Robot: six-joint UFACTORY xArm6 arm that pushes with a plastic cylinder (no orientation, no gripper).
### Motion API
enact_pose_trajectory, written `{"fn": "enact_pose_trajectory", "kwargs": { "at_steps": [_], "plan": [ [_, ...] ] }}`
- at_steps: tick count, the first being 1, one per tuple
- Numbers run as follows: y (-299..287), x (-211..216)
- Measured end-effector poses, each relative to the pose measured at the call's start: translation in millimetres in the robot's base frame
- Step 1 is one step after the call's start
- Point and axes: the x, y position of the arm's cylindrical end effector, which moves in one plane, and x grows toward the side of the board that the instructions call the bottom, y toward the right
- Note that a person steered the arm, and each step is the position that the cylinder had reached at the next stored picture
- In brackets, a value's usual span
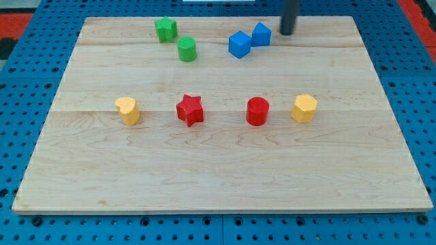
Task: Push the yellow hexagon close to the red circle
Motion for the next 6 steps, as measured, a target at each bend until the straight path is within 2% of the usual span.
{"fn": "enact_pose_trajectory", "kwargs": {
  "at_steps": [1,2,3,5,6],
  "plan": [
    [29.8,92.4],
    [-2.7,166.4],
    [-15.8,206.3],
    [-49.2,224.9],
    [-68.7,199.0]
  ]
}}
